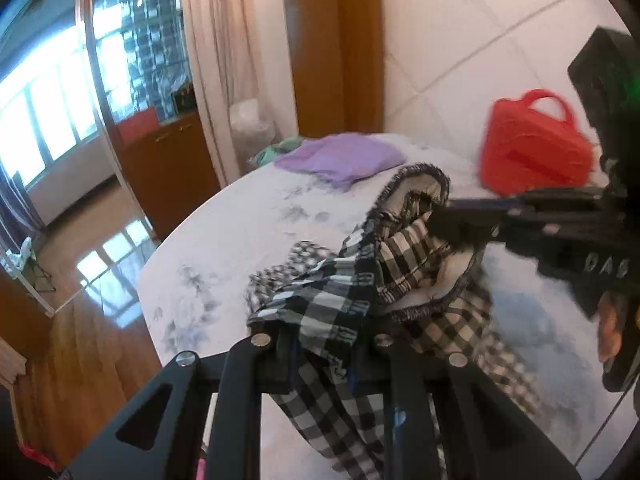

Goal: Fold clothes

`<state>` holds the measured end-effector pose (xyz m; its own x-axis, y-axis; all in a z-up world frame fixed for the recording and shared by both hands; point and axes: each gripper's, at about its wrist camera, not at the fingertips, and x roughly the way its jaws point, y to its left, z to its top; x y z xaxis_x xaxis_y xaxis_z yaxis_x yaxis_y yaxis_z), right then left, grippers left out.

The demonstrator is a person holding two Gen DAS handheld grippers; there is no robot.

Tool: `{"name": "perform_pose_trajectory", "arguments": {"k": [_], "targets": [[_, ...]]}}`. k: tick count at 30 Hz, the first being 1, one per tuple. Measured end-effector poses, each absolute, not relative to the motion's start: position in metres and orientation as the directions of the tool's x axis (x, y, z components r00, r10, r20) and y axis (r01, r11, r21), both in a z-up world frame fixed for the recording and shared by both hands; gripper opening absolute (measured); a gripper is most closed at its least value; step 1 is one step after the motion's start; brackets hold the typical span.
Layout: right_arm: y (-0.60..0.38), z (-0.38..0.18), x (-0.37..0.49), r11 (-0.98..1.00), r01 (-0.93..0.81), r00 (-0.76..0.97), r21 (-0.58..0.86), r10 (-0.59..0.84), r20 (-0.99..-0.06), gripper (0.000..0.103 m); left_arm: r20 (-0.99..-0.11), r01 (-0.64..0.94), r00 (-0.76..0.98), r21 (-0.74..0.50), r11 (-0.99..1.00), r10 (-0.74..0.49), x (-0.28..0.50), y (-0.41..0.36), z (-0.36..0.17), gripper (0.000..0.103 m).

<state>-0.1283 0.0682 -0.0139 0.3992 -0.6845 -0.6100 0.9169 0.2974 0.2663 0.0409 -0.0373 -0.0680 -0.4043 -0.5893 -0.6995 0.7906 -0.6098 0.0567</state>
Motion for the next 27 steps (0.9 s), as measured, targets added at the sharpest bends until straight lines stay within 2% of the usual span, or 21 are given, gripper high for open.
{"name": "perform_pose_trajectory", "arguments": {"k": [4,5,6,7,8,12,17,27], "targets": [[-0.026,-0.049,-0.129,0.259,0.914,0.405,0.312,-0.637,-0.656,0.012,-0.772,0.796,-0.374,0.018,-0.606,-0.514,0.033,-0.117,-0.108,0.018],[-0.044,-0.059,-0.129,0.243,0.913,0.406,0.328,-0.620,-0.672,0.013,-0.777,0.802,-0.372,0.007,-0.597,-0.508,0.035,-0.123,-0.112,0.031],[-0.066,-0.070,-0.130,0.214,0.914,0.400,0.344,-0.602,-0.691,0.024,-0.782,0.809,-0.369,-0.004,-0.588,-0.503,0.036,-0.129,-0.115,0.044],[-0.081,-0.079,-0.133,0.186,0.918,0.390,0.351,-0.594,-0.704,0.034,-0.786,0.815,-0.367,-0.015,-0.579,-0.497,0.037,-0.135,-0.118,0.080],[-0.089,-0.085,-0.136,0.164,0.920,0.381,0.356,-0.593,-0.709,0.037,-0.791,0.821,-0.365,-0.025,-0.570,-0.491,0.038,-0.140,-0.122,0.103],[-0.102,-0.099,-0.154,0.107,0.917,0.368,0.384,-0.599,-0.711,0.055,-0.809,0.845,-0.354,-0.062,-0.531,-0.469,0.043,-0.161,-0.135,0.103],[-0.054,-0.104,-0.169,0.122,0.920,0.368,0.371,-0.589,-0.719,0.055,-0.824,0.860,-0.313,-0.036,-0.509,-0.472,0.046,-0.116,-0.137,0.103],[0.126,-0.138,-0.201,0.143,0.939,0.338,0.313,-0.558,-0.758,0.055,-0.866,0.848,-0.309,-0.063,-0.527,-0.394,0.053,0.051,-0.184,0.103]]}}
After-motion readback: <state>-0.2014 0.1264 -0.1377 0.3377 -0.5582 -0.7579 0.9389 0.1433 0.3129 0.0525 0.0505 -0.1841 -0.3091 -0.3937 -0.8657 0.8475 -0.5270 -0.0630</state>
